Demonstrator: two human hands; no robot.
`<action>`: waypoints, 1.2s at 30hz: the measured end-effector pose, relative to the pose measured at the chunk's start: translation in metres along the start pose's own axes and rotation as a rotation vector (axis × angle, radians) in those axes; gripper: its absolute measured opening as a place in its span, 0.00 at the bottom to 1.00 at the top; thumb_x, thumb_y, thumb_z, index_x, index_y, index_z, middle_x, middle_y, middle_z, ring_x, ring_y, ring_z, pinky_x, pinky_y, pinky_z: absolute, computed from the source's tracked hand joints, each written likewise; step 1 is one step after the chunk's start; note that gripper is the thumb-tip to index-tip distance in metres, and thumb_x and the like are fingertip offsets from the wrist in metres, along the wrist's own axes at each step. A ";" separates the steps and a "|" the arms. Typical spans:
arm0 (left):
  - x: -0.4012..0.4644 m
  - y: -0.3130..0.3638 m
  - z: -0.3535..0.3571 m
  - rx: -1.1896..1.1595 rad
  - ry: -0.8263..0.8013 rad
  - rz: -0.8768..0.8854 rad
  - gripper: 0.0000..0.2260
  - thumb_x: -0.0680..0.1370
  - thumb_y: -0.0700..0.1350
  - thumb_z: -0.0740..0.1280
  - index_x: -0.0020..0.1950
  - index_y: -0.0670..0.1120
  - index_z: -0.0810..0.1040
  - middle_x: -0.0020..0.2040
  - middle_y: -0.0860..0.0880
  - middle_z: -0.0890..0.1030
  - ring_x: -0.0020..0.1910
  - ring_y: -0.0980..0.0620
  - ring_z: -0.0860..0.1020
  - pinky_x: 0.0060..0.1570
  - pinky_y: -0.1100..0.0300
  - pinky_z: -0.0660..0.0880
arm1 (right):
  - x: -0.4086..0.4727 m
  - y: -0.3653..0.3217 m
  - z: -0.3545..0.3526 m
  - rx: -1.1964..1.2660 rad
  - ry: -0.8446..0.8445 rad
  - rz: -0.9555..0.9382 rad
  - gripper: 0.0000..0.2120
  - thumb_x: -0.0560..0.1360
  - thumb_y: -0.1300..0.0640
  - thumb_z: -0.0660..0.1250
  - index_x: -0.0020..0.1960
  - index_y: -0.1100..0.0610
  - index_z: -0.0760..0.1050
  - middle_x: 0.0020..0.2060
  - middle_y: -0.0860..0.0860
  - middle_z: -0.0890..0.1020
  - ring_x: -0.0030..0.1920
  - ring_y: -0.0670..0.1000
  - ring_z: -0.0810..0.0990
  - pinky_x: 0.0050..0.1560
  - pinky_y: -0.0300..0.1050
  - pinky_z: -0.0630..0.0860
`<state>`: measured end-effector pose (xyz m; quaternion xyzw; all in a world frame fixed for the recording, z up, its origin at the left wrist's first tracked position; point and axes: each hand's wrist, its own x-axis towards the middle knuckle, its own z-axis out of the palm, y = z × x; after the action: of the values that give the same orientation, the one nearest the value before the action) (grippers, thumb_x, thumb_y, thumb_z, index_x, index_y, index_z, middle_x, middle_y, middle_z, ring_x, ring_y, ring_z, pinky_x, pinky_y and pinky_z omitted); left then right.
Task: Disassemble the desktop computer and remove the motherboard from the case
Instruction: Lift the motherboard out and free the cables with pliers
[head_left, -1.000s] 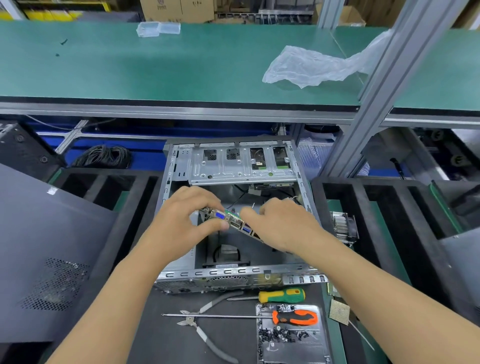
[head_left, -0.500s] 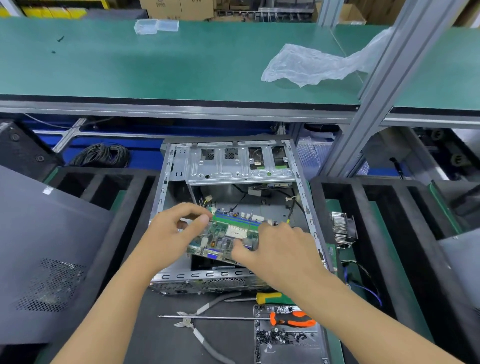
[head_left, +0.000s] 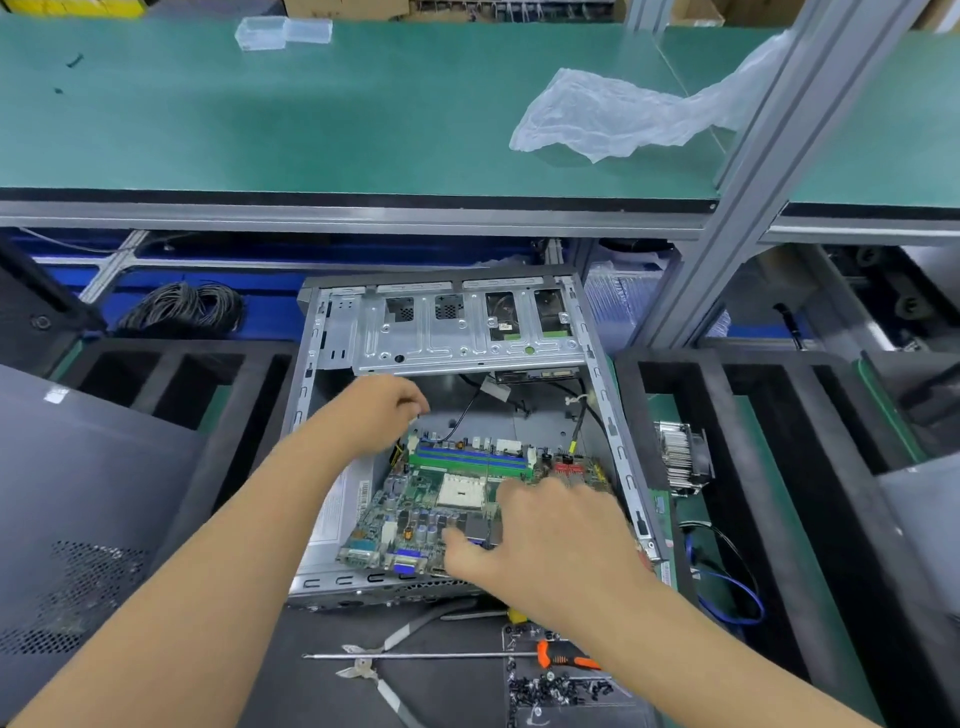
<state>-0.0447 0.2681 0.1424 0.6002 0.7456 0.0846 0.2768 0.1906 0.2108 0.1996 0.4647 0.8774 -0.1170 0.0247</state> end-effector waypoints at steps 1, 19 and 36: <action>0.012 0.002 0.003 0.045 -0.079 0.001 0.11 0.83 0.45 0.60 0.58 0.49 0.82 0.54 0.53 0.81 0.46 0.56 0.77 0.46 0.64 0.71 | 0.000 0.000 0.000 -0.004 -0.002 -0.002 0.29 0.69 0.26 0.51 0.39 0.53 0.65 0.27 0.49 0.61 0.41 0.57 0.79 0.35 0.49 0.62; 0.084 0.009 0.053 0.157 -0.371 -0.086 0.09 0.82 0.47 0.59 0.46 0.44 0.73 0.44 0.47 0.75 0.38 0.50 0.71 0.37 0.58 0.68 | 0.004 0.004 0.001 0.041 -0.006 -0.057 0.28 0.68 0.27 0.50 0.36 0.54 0.65 0.23 0.47 0.62 0.24 0.50 0.60 0.28 0.42 0.55; 0.079 -0.007 0.036 0.348 -0.252 -0.097 0.18 0.84 0.47 0.55 0.74 0.45 0.66 0.71 0.43 0.71 0.66 0.42 0.72 0.61 0.53 0.68 | 0.003 0.002 -0.004 0.022 -0.029 -0.039 0.28 0.70 0.28 0.51 0.39 0.54 0.66 0.26 0.49 0.62 0.32 0.55 0.67 0.33 0.48 0.60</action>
<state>-0.0425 0.3333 0.0846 0.6080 0.7367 -0.1344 0.2637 0.1905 0.2153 0.2029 0.4460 0.8845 -0.1337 0.0301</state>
